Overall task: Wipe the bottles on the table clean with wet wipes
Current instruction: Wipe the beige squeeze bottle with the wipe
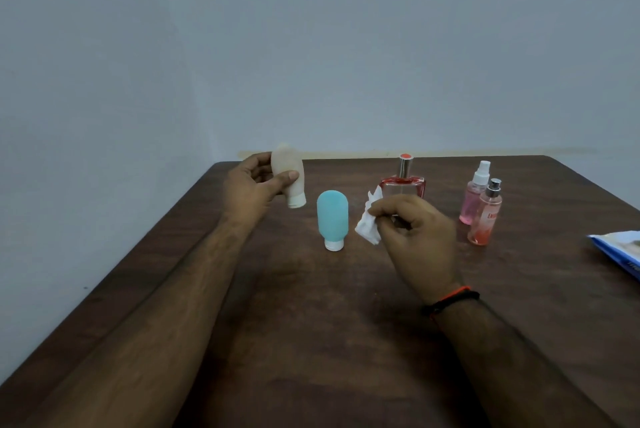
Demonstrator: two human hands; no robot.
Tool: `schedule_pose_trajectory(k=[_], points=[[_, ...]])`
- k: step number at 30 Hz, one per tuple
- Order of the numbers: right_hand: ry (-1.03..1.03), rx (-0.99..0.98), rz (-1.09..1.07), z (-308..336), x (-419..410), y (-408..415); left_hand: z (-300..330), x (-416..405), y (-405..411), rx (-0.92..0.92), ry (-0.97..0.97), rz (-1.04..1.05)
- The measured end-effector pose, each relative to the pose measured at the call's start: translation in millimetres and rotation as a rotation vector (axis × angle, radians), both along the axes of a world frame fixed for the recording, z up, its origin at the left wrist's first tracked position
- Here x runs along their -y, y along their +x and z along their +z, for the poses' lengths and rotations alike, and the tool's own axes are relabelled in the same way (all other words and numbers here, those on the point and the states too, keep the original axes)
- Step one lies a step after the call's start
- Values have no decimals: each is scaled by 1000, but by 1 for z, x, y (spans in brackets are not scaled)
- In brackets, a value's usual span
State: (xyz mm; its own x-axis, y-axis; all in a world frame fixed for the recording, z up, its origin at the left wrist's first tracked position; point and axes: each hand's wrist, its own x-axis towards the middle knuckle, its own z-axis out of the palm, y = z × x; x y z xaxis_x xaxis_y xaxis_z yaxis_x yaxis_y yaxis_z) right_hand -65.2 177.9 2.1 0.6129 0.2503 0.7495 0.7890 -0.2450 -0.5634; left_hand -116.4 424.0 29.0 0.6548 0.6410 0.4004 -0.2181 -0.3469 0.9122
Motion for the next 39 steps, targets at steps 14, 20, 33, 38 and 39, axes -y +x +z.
schedule_pose_trajectory(k=[14,20,33,38,39], points=[[-13,211,223,20,0,-43,-17,84,-61,62,-119,-326],[-185,347,148,6,7,-33,-27,91,-59,28,-212,-438],[-178,263,9,12,34,-28,-32,89,-56,-8,-232,-413],[-163,306,34,22,12,-37,-30,93,-59,-56,-192,-481],[-187,323,31,23,7,-39,-30,94,-60,-59,-195,-493]])
